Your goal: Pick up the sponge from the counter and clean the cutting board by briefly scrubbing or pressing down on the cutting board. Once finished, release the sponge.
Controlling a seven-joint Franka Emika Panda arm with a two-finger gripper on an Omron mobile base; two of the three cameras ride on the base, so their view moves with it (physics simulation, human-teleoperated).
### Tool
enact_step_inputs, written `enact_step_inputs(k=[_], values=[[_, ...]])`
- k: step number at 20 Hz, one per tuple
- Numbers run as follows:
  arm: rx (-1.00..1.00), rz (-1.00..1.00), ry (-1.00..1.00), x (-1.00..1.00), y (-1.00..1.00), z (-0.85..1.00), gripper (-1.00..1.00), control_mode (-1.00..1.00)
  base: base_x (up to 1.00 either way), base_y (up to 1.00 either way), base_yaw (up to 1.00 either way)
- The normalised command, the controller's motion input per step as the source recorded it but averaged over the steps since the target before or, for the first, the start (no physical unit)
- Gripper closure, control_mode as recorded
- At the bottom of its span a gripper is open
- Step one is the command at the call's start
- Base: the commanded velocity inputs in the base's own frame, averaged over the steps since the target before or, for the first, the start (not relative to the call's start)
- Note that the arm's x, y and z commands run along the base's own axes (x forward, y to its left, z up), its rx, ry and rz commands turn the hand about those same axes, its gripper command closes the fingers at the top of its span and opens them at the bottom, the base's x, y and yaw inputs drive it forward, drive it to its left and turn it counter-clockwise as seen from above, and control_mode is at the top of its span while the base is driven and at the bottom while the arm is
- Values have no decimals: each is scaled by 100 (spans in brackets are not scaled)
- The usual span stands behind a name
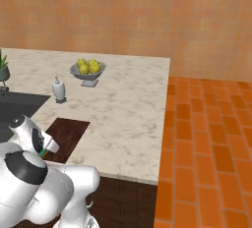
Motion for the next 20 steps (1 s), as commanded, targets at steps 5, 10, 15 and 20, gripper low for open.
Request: enact_step_inputs(k=[5,10,15,20], values=[[0,8,0,0,-97,-25,100,-100,0,0,0],[-3,9,0,0,-77,-58,100,-100,0,0,0],[-5,10,0,0,-84,-60,100,-100,0,0,0],[-8,10,0,0,-90,-59,100,-100,0,0,0]])
